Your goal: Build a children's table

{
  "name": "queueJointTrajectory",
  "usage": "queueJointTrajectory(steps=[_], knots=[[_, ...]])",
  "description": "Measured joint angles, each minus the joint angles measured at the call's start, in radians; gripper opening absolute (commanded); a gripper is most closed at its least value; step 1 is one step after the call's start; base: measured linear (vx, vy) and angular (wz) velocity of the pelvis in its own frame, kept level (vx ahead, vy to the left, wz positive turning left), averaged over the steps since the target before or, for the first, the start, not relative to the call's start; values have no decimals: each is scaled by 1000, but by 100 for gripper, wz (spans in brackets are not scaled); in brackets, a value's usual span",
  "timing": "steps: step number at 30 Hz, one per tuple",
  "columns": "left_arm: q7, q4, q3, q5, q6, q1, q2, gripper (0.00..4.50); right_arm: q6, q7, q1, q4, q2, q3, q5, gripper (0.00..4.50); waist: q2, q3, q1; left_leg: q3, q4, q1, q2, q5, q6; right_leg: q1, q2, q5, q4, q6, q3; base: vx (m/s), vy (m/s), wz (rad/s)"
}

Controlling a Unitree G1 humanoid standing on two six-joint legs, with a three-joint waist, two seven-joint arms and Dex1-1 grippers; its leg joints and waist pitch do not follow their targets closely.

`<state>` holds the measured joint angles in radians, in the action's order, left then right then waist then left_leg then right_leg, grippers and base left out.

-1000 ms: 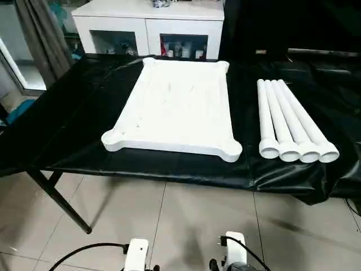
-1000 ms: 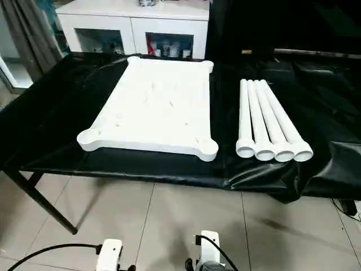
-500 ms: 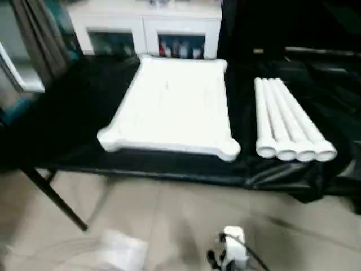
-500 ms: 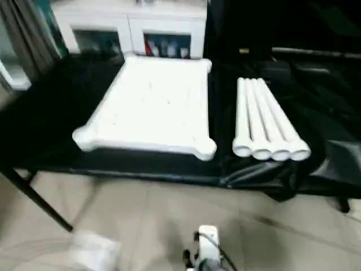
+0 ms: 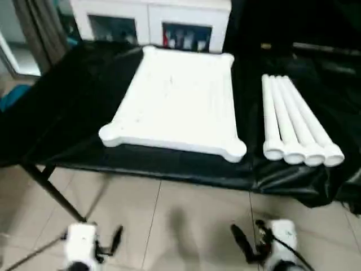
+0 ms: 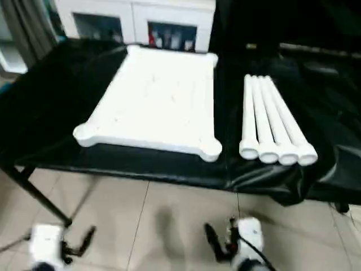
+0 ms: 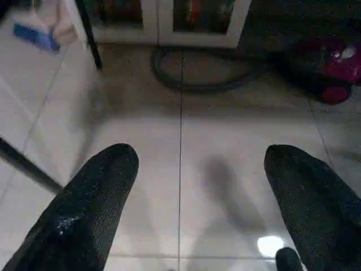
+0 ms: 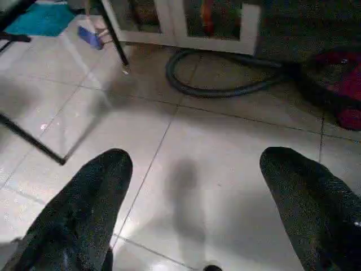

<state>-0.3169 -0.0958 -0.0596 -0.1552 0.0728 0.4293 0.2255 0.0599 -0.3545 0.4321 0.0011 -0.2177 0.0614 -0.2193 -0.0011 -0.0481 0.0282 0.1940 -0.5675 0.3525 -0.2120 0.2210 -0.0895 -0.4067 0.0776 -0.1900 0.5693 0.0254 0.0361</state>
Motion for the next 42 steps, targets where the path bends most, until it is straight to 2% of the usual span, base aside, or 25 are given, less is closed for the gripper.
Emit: queueJointTrajectory(steps=[2,5,9,13,15,18,20,21,24,26,28,30,32,34,37,38,39,41,42], knots=[[-5,67,0,-6,-19,33,-8,415,47,-5,35,-85,-4,-2,-16,405,-1,-5,1,-1,2,0,0,0,0,-2,-1,0,0,0,0,0,0,0],[-10,202,-12,-44,-30,73,-3,415,50,-27,90,-245,-34,-19,-49,405,0,-10,6,-1,4,1,0,0,0,-3,-2,-2,0,1,0,0,0,0],[-4,341,-50,-99,-64,79,15,415,71,-29,92,-406,-68,-55,-95,405,0,-10,6,-1,4,1,0,0,0,-2,-2,-2,0,1,0,0,0,0],[7,405,-105,-155,-106,44,31,415,113,-25,52,-482,-75,-58,-133,405,-2,-8,4,-1,4,0,1,0,0,-2,-2,-2,1,1,0,0,0,0],[14,406,-140,-168,-140,-8,52,415,155,-21,-11,-511,-74,-62,-145,405,-3,-7,5,-1,0,-1,1,0,0,-1,-1,-2,6,1,-1,0,0,0],[17,409,-137,-167,-205,-105,87,415,199,29,-121,-522,-59,-72,-144,405,-6,-3,6,-2,-4,-3,1,-1,-1,1,-1,-1,9,-1,0,0,0,0],[18,411,-108,-168,-285,-254,102,415,231,121,-257,-499,-17,-102,-135,405,-8,-1,13,-4,-7,-5,2,-4,-5,1,-1,4,11,-6,0,0,0,0],[17,417,-89,-165,-297,-297,103,415,240,151,-296,-498,-9,-110,-133,405,-9,2,15,-3,-8,-5,2,-4,-5,1,-1,6,13,-8,-1,0,0,0],[27,391,-49,-134,-305,-376,89,415,262,211,-342,-454,3,-115,-100,405,-12,9,16,-4,-11,-5,3,-5,-5,5,-1,5,17,-7,-1,0,0,0],[62,314,-41,-104,-304,-468,61,415,309,260,-409,-359,4,-112,-39,405,-12,8,12,-8,-21,-3,4,-5,-6,1,-1,5,26,-8,-1,0,0,0],[87,274,-41,-92,-313,-523,55,415,328,284,-446,-299,10,-107,-5,405,-10,7,8,-11,-22,-2,5,-5,-7,2,-2,6,28,-9,-1,0,0,0],[121,236,-41,-67,-349,-573,58,415,334,290,-481,-248,22,-101,-1,405,-10,8,4,-14,-22,-3,5,-6,-8,1,-2,6,32,-10,-1,0,0,0],[158,128,-41,-32,-323,-643,46,415,326,270,-561,-157,35,-73,0,405,-9,8,4,-18,-24,-2,5,-7,-10,1,-4,7,34,-13,0,0,0,0],[168,97,-29,-19,-297,-668,28,415,315,270,-612,-108,49,-44,15,405,-9,7,7,-21,-24,-2,5,-8,-11,1,-4,8,36,-14,1,0,0,0],[165,99,-9,-29,-326,-677,-1,415,315,323,-679,-13,60,-34,56,405,2,4,17,-21,-31,-2,5,-8,-11,1,-3,7,40,-14,1,0,0,0],[156,101,-6,-37,-343,-678,-5,415,328,349,-703,31,58,-34,85,405,3,4,24,-10,-34,-4,4,-8,-11,-4,-6,7,42,-14,-6,0,0,0],[151,108,-2,-40,-355,-674,-6,415,332,355,-716,53,57,-32,99,405,0,4,31,1,-34,-5,3,-8,-11,-12,-14,8,45,-14,-22,0,0,0],[140,115,19,-34,-366,-666,0,415,342,341,-727,71,56,-29,108,405,0,4,34,12,-35,-4,1,-7,-13,-24,-37,12,46,-12,-57,-16,-11,-25],[134,115,33,-23,-364,-659,4,415,342,332,-727,74,58,-28,107,405,-2,4,33,14,-34,-1,1,-6,-12,-28,-37,15,47,-11,-63,-17,-29,-26]])
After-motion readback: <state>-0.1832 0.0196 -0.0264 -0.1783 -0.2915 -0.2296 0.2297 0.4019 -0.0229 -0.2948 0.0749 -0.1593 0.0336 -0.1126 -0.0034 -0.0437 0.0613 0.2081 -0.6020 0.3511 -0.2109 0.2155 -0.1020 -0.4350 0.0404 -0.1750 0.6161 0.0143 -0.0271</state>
